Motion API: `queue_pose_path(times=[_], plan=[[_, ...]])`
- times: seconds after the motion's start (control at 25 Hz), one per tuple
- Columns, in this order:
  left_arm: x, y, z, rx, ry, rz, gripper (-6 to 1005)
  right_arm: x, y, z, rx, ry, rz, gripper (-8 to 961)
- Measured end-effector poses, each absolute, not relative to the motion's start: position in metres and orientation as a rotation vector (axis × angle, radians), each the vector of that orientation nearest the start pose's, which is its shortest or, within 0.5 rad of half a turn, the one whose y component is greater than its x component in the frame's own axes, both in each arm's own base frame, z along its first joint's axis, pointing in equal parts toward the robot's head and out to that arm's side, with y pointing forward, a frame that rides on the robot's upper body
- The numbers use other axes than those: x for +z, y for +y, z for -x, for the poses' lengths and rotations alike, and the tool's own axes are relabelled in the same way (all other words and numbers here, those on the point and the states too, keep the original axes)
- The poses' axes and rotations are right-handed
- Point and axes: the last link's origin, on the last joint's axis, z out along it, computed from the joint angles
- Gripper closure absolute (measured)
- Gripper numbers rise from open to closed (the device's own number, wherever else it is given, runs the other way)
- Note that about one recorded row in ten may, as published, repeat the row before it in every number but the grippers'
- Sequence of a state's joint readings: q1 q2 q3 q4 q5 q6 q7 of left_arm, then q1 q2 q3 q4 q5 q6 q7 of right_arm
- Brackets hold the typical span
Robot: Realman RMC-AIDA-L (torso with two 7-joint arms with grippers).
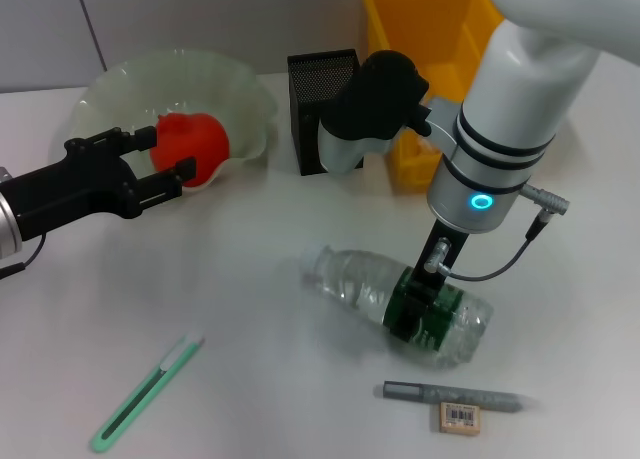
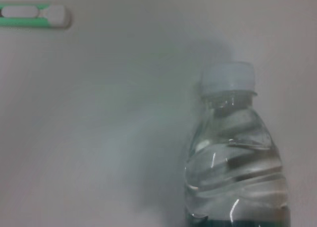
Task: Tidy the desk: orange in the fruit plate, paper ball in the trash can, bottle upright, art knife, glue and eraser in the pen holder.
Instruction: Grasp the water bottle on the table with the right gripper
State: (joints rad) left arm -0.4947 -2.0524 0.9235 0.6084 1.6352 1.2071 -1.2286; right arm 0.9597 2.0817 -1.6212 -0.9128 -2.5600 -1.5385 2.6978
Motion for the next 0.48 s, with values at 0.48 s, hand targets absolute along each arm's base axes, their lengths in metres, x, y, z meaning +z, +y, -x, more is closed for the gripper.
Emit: queue_pose_path(times=[0.48], plan=[[0.0015,0.3675,0.2682,-0.658,-0.52,2.443,306,-0.07,0.3692,-0.1452,-0.941,0.873,2.648,194]])
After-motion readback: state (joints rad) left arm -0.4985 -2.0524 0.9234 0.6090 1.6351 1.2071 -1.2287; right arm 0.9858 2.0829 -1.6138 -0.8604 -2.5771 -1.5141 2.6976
